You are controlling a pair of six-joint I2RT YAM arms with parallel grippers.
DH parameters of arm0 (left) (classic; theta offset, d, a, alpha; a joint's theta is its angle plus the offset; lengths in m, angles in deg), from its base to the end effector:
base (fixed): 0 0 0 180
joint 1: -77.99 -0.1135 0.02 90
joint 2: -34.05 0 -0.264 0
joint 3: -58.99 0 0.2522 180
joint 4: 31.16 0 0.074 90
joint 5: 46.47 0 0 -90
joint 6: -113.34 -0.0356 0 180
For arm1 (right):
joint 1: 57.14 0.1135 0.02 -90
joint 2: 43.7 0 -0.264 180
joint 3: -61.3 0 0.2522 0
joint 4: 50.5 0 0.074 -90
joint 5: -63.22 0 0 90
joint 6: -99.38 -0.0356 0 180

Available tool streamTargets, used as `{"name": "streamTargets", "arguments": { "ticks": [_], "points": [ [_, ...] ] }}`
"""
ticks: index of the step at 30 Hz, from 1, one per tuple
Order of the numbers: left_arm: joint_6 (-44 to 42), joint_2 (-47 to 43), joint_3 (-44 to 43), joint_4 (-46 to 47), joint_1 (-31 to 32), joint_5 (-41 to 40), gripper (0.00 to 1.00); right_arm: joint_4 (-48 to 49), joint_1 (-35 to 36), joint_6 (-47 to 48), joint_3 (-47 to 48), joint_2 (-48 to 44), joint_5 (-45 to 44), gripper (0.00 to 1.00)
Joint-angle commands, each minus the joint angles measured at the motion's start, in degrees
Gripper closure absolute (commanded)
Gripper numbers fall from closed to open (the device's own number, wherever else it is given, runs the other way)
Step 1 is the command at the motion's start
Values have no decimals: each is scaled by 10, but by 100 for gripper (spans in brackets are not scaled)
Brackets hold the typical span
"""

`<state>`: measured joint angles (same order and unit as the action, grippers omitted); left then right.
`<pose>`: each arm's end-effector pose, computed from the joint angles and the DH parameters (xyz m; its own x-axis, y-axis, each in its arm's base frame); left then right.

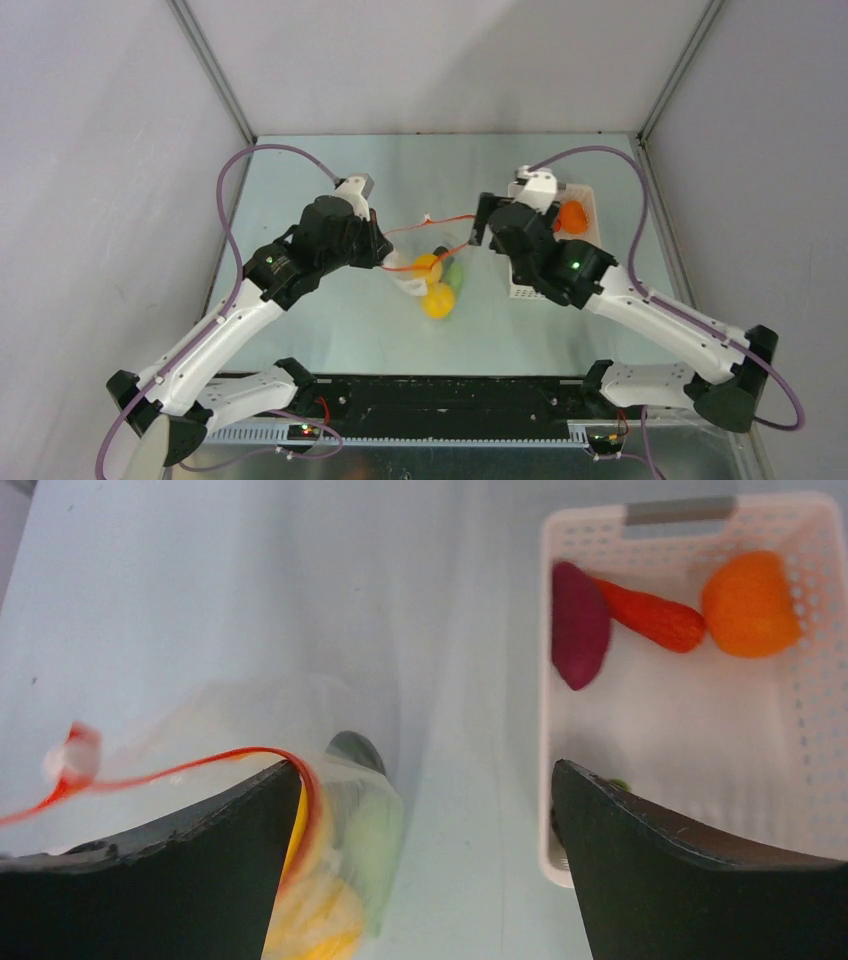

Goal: Place the food in the zip-top bag and seal the zipper
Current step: Adjust the zipper food storage bag at the center of the board.

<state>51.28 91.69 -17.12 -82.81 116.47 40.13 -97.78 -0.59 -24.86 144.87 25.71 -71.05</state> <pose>0.1654 -0.1288 0.3565 -0.6513 -0.0798 -0.7546 0.3137 0.8772 -0.3635 0.1613 0.1991 0.3680 -0.4038 0.1197 -0.9070 -0.0580 0.9861 0.1559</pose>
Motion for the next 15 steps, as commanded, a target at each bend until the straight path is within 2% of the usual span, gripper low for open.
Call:
{"name": "streamTargets", "arguments": {
  "ticks": [1, 5, 8, 15],
  "points": [
    [-12, -7, 0, 12, -3, -9, 100, -16, -102, -60, -43, -54, 59, 1],
    [-14, -4, -1, 12, -3, -2, 100, -4, -209, -62, -101, -106, 193, 1],
    [-14, -1, -1, 13, -3, -3, 100, 13, -257, -50, -135, -133, 243, 2],
    [-14, 11, -1, 12, -3, 4, 100, 63, -265, 22, -161, -188, 335, 2]
  ]
}}
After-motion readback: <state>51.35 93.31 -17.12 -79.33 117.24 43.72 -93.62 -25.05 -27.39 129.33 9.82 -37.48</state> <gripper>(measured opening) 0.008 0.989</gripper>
